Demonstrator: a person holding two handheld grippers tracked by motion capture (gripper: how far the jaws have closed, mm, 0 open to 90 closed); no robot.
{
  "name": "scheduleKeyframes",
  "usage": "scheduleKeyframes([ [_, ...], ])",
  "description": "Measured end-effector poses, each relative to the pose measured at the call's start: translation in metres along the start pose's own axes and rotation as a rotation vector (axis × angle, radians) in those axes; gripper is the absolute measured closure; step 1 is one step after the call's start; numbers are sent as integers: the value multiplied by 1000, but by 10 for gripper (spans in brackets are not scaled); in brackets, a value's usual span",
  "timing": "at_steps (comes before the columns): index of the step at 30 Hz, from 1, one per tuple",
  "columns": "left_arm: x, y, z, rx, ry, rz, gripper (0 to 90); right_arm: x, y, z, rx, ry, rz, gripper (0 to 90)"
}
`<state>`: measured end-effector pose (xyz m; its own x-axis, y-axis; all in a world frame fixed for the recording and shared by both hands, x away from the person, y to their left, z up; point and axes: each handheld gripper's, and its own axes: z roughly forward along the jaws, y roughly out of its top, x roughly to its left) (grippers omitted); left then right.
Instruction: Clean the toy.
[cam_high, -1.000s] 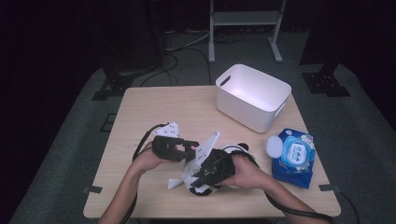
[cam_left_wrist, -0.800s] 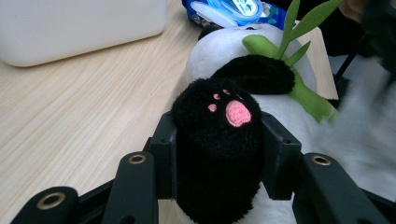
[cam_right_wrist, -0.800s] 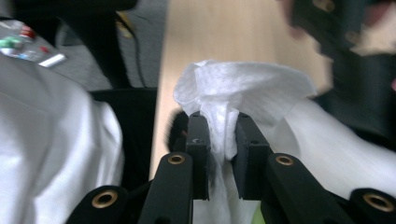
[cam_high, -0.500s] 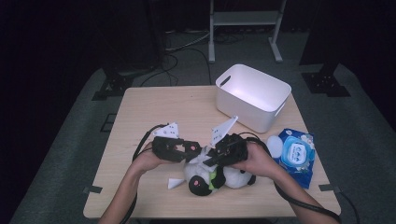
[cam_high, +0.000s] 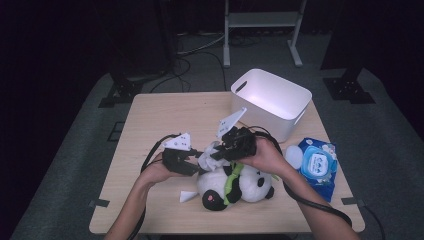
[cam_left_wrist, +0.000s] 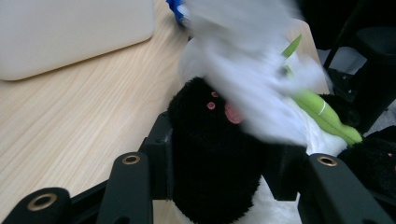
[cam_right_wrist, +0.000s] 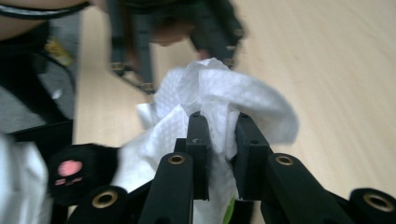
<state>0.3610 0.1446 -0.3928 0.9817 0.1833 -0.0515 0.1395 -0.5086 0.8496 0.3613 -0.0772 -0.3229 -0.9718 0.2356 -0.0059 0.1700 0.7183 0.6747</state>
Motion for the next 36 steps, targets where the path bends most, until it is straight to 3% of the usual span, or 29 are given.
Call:
scheduleKeyframes([
  [6,-1,0,2,1,-15,19,484,-10,0,0,-24,-12,48,776],
  [14,0,-2,0,0,-20,17,506,-9,-9,4,51,10,46,776],
  [22,3,-3,1,-2,-13,-6,513,-13,-37,-14,113,1,68,776],
  [30,3,-4,0,-13,-12,-21,515,-15,-69,-36,93,-28,123,776],
  [36,3,-4,0,-8,-11,-10,516,-18,-95,-50,72,-47,172,776],
])
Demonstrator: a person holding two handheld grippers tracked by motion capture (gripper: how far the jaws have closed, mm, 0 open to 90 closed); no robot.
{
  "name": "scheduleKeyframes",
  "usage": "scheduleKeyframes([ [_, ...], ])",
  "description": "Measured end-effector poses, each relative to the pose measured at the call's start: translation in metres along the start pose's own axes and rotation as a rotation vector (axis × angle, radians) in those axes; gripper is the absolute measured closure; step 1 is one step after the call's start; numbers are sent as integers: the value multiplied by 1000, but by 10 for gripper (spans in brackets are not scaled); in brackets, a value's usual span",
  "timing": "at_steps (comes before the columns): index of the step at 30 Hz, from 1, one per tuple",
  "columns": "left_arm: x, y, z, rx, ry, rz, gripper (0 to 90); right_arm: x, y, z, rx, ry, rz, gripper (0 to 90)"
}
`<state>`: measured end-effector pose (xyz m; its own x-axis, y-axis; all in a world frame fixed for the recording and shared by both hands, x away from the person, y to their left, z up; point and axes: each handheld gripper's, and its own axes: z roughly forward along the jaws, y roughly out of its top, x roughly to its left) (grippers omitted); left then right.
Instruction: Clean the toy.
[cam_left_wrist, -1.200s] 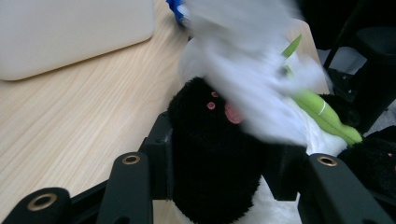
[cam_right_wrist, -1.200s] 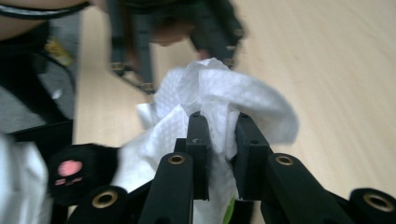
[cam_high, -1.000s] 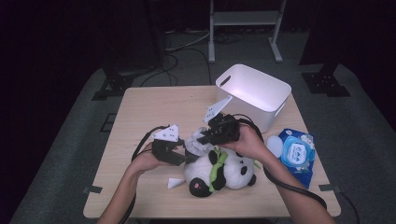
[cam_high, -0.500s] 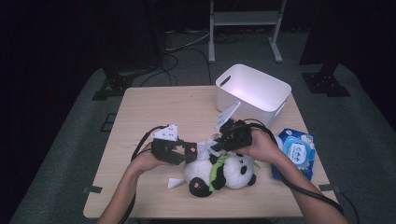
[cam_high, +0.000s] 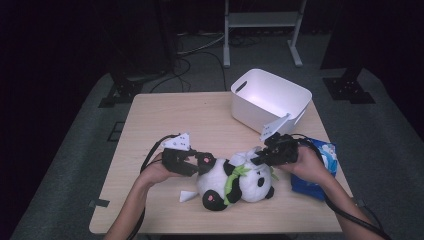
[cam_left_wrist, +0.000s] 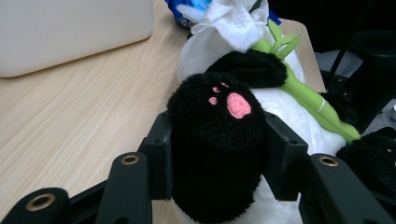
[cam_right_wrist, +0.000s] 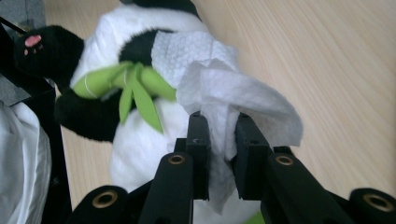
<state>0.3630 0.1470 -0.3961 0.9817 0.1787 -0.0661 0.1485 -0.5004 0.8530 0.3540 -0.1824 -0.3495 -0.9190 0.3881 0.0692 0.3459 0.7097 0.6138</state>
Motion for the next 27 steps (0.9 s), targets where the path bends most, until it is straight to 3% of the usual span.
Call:
scheduleKeyframes([
  [7,0,0,0,0,-2,3,517,-11,-34,-5,-5,-14,81,776],
  [15,0,1,0,1,-2,4,517,-21,-54,-6,11,-31,131,775],
  [20,0,0,1,-3,-6,-1,518,-21,-45,-6,-24,-13,120,776],
  [27,0,0,1,-5,-8,1,518,-13,-12,5,-30,-1,56,776],
])
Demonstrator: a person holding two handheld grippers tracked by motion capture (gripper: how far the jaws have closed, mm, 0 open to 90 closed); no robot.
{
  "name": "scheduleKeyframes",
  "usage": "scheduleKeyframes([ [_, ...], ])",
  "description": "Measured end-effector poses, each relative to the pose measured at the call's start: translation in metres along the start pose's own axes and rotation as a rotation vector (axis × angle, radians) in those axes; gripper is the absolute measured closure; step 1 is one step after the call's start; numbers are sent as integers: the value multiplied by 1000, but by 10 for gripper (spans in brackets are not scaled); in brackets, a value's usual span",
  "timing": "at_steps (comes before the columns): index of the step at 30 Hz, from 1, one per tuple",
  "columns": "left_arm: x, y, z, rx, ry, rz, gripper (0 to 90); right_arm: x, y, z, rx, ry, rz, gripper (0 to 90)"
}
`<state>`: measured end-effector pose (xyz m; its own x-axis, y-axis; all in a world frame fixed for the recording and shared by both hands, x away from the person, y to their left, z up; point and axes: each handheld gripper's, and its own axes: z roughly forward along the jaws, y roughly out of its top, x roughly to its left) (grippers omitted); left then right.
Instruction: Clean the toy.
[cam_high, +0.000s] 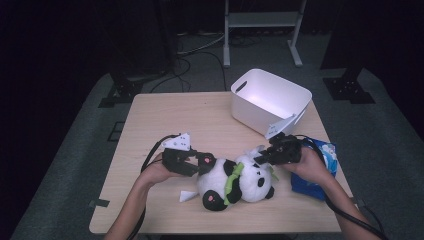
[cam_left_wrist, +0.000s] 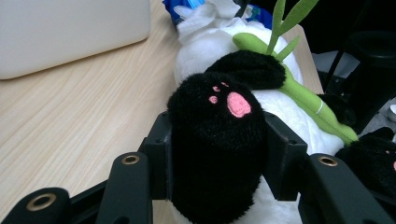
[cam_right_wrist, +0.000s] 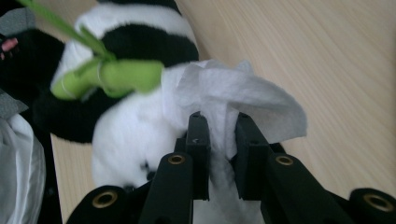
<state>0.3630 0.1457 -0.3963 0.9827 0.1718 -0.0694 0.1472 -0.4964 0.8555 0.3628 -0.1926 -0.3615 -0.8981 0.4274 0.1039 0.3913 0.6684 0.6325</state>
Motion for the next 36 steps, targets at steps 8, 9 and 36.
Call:
scheduleKeyframes([
  [8,-1,0,-1,1,-5,-2,514,7,22,15,0,35,-34,776],
  [9,-1,0,-1,-1,-9,-5,512,7,21,16,2,43,-35,779],
  [36,-7,-2,34,145,-227,-206,158,34,-10,3,-15,131,-54,785],
])
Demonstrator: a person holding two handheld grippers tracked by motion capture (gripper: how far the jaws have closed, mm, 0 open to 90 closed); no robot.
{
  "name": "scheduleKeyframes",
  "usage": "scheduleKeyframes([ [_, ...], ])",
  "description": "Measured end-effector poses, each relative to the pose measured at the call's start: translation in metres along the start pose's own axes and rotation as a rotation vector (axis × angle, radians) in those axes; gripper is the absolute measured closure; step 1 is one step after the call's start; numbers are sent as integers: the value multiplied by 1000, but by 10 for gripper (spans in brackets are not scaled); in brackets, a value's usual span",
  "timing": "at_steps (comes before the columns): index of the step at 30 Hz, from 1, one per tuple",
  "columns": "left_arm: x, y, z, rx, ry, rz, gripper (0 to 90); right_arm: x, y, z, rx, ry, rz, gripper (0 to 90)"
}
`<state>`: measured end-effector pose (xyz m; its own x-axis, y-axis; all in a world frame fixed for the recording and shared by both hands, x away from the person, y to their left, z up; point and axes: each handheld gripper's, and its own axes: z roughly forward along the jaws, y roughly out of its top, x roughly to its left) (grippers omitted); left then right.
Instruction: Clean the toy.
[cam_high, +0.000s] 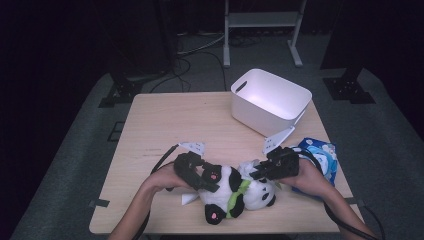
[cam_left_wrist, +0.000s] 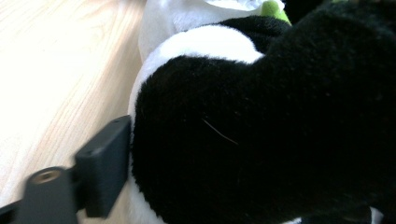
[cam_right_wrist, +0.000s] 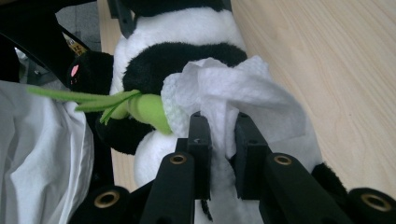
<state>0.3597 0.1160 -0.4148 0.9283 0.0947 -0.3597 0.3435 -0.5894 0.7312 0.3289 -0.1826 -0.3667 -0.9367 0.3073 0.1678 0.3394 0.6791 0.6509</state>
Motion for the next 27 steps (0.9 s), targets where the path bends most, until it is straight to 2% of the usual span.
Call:
scheduleKeyframes([
  [4,-1,0,-4,-16,31,43,281,-1,2,-1,-8,-9,-2,786],
  [8,-2,1,-8,-23,75,110,335,-4,5,0,-24,1,10,786],
  [13,-12,6,-14,-34,172,260,348,-2,18,-2,-57,-13,-20,786],
  [16,-17,8,-16,-18,211,324,348,-2,28,-1,-63,-42,-39,785],
  [18,-18,6,-17,-20,211,339,347,-4,32,0,-54,-60,-51,784],
  [21,-16,4,-17,-30,204,343,345,-9,31,-4,-46,-79,-41,784],
  [27,-16,4,-17,-31,197,356,341,-21,12,-19,-29,-136,17,783],
])
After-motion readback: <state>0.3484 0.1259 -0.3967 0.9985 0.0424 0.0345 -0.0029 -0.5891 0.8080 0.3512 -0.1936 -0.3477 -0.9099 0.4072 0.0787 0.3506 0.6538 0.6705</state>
